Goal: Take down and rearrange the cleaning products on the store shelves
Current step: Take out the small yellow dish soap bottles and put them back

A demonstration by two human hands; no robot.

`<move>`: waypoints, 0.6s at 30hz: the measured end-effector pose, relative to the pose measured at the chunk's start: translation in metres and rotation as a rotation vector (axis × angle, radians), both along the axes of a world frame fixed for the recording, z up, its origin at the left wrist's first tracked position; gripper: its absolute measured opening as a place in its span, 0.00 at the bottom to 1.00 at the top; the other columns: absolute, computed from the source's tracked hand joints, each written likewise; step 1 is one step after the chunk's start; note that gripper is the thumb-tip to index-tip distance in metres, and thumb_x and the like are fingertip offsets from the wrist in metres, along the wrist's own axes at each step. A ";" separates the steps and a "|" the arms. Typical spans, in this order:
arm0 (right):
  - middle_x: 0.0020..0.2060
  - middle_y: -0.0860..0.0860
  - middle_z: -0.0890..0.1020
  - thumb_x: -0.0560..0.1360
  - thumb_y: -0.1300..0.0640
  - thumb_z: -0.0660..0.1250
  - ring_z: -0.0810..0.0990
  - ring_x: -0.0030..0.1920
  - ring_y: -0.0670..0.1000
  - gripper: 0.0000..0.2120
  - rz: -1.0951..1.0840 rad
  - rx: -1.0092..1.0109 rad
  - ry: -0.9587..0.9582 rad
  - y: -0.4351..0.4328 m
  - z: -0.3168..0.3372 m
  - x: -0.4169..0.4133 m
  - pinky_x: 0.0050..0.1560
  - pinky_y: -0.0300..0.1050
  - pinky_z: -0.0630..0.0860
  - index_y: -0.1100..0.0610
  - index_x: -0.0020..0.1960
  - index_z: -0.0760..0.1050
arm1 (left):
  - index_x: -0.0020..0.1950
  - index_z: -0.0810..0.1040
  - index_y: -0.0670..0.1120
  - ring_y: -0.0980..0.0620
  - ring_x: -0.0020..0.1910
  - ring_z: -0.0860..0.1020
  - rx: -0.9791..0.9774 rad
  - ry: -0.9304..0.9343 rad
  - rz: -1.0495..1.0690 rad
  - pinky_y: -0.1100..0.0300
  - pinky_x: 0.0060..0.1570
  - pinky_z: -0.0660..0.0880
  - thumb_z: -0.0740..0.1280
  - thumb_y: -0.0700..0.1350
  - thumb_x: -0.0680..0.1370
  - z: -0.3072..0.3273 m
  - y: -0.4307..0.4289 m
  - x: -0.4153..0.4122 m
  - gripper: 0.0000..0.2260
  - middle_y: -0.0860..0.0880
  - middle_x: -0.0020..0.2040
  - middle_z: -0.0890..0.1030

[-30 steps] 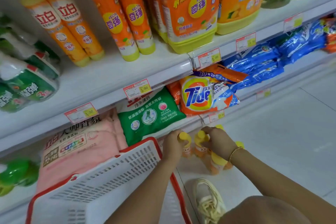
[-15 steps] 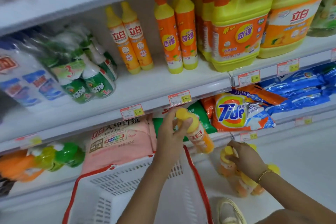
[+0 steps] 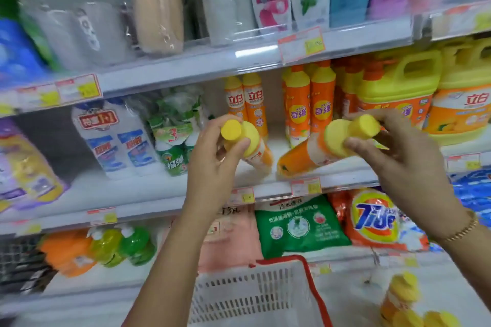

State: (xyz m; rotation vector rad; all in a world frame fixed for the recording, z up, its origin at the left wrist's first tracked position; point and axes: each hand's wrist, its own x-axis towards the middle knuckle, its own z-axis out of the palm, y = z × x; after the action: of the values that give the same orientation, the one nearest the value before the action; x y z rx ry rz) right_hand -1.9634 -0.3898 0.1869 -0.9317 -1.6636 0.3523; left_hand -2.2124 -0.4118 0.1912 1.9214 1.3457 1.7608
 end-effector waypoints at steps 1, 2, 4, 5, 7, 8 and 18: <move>0.45 0.42 0.80 0.74 0.51 0.69 0.79 0.46 0.42 0.10 -0.010 0.040 -0.015 0.009 0.004 -0.010 0.45 0.40 0.77 0.47 0.53 0.72 | 0.56 0.74 0.56 0.60 0.53 0.76 -0.010 0.034 0.006 0.64 0.50 0.74 0.66 0.45 0.75 0.001 0.010 -0.007 0.11 0.56 0.55 0.77; 0.45 0.43 0.80 0.74 0.52 0.68 0.78 0.44 0.43 0.11 -0.013 0.069 -0.026 0.018 0.007 -0.021 0.43 0.39 0.76 0.51 0.54 0.72 | 0.56 0.75 0.55 0.59 0.54 0.76 -0.024 0.077 0.013 0.63 0.51 0.74 0.66 0.45 0.75 0.003 0.019 -0.014 0.11 0.54 0.55 0.78; 0.43 0.44 0.79 0.73 0.52 0.67 0.75 0.41 0.41 0.13 -0.007 0.095 -0.060 0.035 0.009 -0.042 0.39 0.33 0.71 0.55 0.56 0.74 | 0.58 0.76 0.51 0.60 0.53 0.76 -0.047 0.164 0.019 0.65 0.50 0.73 0.66 0.47 0.74 0.006 0.037 -0.024 0.12 0.53 0.55 0.78; 0.42 0.45 0.79 0.74 0.53 0.67 0.75 0.41 0.40 0.13 0.002 0.094 -0.087 0.043 0.008 -0.051 0.39 0.32 0.71 0.56 0.57 0.74 | 0.59 0.76 0.48 0.61 0.52 0.76 -0.056 0.193 0.013 0.67 0.50 0.72 0.66 0.47 0.75 0.008 0.045 -0.029 0.13 0.53 0.55 0.78; 0.43 0.47 0.79 0.75 0.56 0.68 0.76 0.42 0.44 0.12 0.026 0.069 -0.147 0.057 0.005 -0.067 0.42 0.37 0.73 0.56 0.57 0.74 | 0.60 0.75 0.47 0.61 0.53 0.76 -0.083 0.223 -0.011 0.68 0.51 0.71 0.66 0.48 0.75 0.014 0.058 -0.036 0.14 0.54 0.54 0.78; 0.43 0.48 0.80 0.74 0.57 0.68 0.77 0.43 0.47 0.12 0.036 0.055 -0.170 0.064 0.005 -0.072 0.43 0.42 0.74 0.55 0.57 0.74 | 0.60 0.75 0.47 0.59 0.54 0.76 -0.103 0.232 -0.030 0.66 0.53 0.72 0.66 0.48 0.76 0.018 0.065 -0.039 0.14 0.54 0.54 0.79; 0.44 0.40 0.79 0.73 0.52 0.69 0.78 0.46 0.40 0.10 0.068 -0.056 0.088 0.126 0.011 -0.125 0.46 0.34 0.73 0.48 0.53 0.72 | 0.62 0.73 0.54 0.54 0.61 0.76 -0.272 0.130 -0.112 0.53 0.64 0.73 0.68 0.48 0.77 0.035 0.128 -0.061 0.14 0.53 0.61 0.79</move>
State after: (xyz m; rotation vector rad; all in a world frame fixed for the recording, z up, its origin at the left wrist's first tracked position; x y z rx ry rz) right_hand -2.0884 -0.2640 0.1977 -0.8903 -1.6145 0.4810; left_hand -2.2736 -0.2838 0.2261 1.9424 1.4066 1.3450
